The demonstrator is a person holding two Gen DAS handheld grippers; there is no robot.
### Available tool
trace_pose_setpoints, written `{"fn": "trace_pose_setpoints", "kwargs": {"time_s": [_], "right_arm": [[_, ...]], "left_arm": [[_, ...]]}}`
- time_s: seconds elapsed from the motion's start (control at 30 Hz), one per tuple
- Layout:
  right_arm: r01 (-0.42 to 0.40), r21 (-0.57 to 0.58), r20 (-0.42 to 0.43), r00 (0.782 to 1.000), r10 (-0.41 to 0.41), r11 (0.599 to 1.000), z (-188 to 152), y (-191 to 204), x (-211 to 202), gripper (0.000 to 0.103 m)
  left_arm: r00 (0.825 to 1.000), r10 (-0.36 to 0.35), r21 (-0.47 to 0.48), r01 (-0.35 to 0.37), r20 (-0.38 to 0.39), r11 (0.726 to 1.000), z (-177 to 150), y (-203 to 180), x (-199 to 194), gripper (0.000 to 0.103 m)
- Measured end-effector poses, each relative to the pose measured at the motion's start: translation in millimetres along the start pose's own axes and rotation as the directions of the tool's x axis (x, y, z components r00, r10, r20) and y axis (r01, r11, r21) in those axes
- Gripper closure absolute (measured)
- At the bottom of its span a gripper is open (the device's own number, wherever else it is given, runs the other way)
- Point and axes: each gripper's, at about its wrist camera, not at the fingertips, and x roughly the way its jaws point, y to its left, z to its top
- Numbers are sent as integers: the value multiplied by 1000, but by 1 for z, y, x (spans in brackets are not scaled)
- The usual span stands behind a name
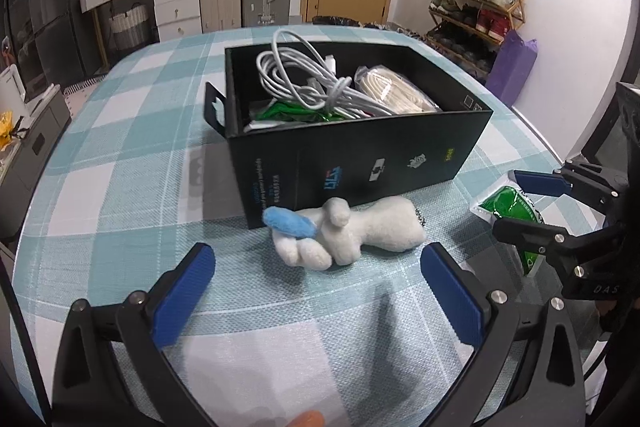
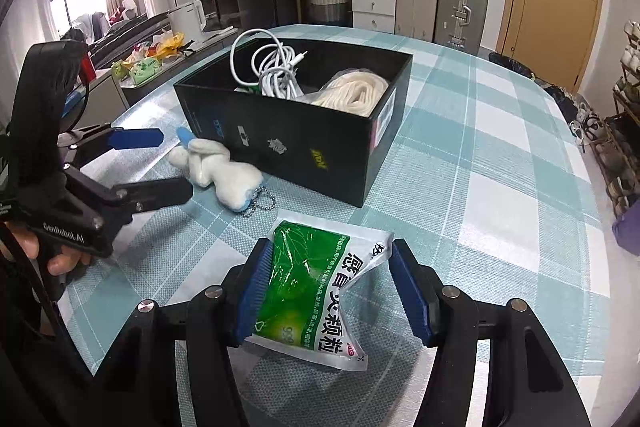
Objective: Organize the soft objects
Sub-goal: 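Grasp the white plush toy with the left tool while the right tool holds the green packet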
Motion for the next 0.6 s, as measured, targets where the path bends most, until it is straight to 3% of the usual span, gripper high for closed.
{"fn": "trace_pose_setpoints", "kwargs": {"time_s": [0.23, 0.6], "right_arm": [[2, 8, 5, 1000, -2, 1000, 0, -3, -1, 43], [5, 24, 4, 1000, -5, 1000, 0, -10, 0, 43]], "left_arm": [[999, -11, -14, 11, -44, 1000, 5, -14, 11, 0], [994, 47, -6, -48, -100, 999, 12, -31, 31, 0]]}}
